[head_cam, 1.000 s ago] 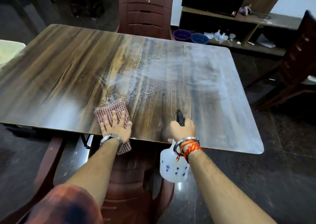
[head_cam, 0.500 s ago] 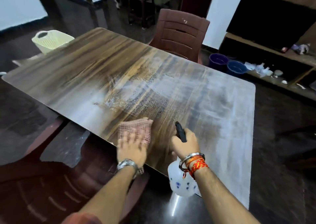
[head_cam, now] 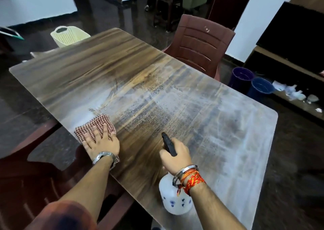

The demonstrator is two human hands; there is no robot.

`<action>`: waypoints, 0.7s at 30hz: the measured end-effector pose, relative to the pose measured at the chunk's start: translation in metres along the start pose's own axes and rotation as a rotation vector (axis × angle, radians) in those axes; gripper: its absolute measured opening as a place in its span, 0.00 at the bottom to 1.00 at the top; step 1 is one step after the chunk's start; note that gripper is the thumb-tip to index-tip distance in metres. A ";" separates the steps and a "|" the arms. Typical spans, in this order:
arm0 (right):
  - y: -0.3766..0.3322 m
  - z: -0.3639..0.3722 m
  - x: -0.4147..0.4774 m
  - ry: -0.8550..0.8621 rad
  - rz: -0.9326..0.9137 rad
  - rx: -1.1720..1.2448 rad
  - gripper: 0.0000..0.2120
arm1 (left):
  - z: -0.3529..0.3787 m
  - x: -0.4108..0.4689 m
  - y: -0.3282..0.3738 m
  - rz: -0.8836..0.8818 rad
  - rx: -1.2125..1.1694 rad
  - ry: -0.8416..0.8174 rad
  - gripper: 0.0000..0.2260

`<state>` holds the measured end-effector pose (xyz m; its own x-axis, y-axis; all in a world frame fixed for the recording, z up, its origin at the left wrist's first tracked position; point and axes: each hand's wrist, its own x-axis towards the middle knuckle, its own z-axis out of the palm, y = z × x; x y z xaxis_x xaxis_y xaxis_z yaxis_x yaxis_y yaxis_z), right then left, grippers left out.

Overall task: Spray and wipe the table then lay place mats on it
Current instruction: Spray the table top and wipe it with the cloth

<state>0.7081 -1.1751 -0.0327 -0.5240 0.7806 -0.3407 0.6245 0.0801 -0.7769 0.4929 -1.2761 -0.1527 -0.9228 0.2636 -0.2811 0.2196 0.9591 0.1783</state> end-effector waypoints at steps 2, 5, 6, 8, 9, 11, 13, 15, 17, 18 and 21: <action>0.001 -0.008 0.022 -0.016 -0.016 -0.038 0.09 | 0.000 0.011 0.017 -0.044 -0.035 -0.011 0.26; 0.002 -0.018 0.053 -0.030 -0.028 -0.082 0.09 | 0.001 0.036 0.049 -0.077 -0.068 0.012 0.26; 0.003 -0.021 0.063 -0.031 -0.015 -0.075 0.09 | 0.001 0.045 0.061 -0.074 -0.074 0.016 0.26; 0.008 -0.024 0.083 -0.023 0.012 -0.042 0.08 | 0.003 0.060 0.084 -0.046 -0.060 0.021 0.26; 0.011 -0.026 0.092 -0.023 0.020 -0.029 0.09 | 0.006 0.064 0.096 -0.018 -0.039 0.024 0.26; 0.016 -0.033 0.106 -0.021 0.028 -0.025 0.10 | 0.009 0.069 0.123 0.056 0.000 0.005 0.27; 0.020 -0.045 0.117 -0.006 0.017 -0.017 0.10 | 0.019 0.066 0.160 0.151 0.039 -0.017 0.27; 0.025 -0.059 0.123 0.016 0.008 -0.005 0.10 | 0.030 0.056 0.199 0.278 0.069 -0.026 0.27; 0.033 -0.077 0.128 0.031 -0.011 -0.027 0.09 | 0.042 0.040 0.238 0.425 0.090 -0.054 0.26; 0.038 -0.086 0.130 0.040 -0.021 -0.033 0.08 | 0.048 0.027 0.253 0.498 0.106 -0.075 0.26; 0.050 -0.110 0.136 0.047 -0.033 -0.028 0.08 | 0.064 -0.017 0.277 0.677 0.169 -0.137 0.26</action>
<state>0.7319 -0.9969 -0.0590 -0.5177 0.8052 -0.2893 0.6237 0.1237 -0.7718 0.5896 -1.0079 -0.1588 -0.5204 0.8073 -0.2784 0.7870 0.5799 0.2106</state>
